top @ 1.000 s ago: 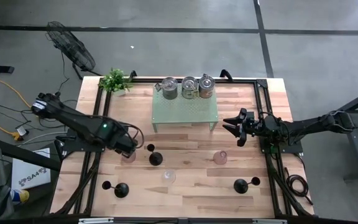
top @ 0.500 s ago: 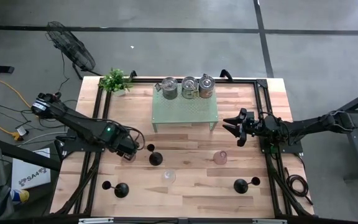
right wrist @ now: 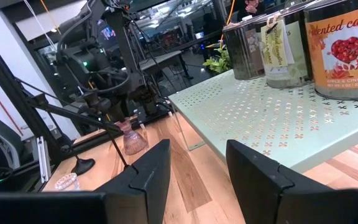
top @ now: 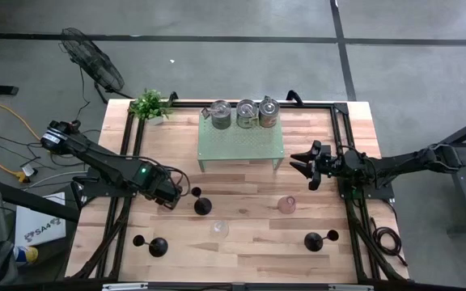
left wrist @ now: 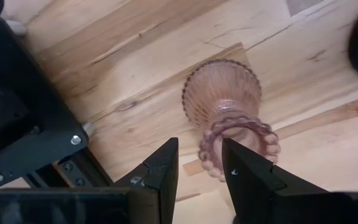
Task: Pick & Place candle stick holders
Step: Put the left pink candle holder on the shelf
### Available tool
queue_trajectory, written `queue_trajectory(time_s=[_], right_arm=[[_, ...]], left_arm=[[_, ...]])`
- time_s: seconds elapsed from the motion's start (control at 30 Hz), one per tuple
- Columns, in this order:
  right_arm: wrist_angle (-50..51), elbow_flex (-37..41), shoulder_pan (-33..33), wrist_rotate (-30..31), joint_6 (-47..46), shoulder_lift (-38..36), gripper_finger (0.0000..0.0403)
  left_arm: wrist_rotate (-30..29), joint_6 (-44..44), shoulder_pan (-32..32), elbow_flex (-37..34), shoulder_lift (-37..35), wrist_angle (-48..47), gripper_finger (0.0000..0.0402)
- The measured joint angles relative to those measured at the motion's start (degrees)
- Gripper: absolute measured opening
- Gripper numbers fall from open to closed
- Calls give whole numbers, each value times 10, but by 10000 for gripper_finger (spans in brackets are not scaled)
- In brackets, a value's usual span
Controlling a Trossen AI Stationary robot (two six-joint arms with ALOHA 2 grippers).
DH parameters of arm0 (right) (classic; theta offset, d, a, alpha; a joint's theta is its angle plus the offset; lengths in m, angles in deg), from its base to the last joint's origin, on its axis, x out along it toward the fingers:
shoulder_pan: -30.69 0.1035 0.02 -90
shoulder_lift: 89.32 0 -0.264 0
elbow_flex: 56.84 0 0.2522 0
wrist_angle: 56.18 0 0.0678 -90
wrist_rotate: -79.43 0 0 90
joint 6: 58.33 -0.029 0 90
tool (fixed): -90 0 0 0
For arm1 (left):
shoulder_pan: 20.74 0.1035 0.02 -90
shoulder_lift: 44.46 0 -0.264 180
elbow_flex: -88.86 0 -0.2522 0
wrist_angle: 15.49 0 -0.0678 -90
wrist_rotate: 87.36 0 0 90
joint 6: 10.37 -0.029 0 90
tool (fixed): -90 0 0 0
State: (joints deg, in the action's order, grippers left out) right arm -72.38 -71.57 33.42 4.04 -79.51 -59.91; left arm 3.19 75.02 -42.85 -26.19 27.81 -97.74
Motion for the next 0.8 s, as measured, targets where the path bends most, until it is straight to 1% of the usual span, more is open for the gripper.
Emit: queue_trajectory(time_s=[0.23,0.33,0.57,0.8], right_arm=[[0,0,0,0,0,0,148],[0,0,0,0,0,0,148],[0,0,0,0,0,0,148],[0,0,0,0,0,0,148]], left_arm=[[4,5,0,-17,0,17,113],[7,5,0,-23,0,26,95],[11,4,0,-21,-3,33,30],[13,4,0,-21,-22,31,25]])
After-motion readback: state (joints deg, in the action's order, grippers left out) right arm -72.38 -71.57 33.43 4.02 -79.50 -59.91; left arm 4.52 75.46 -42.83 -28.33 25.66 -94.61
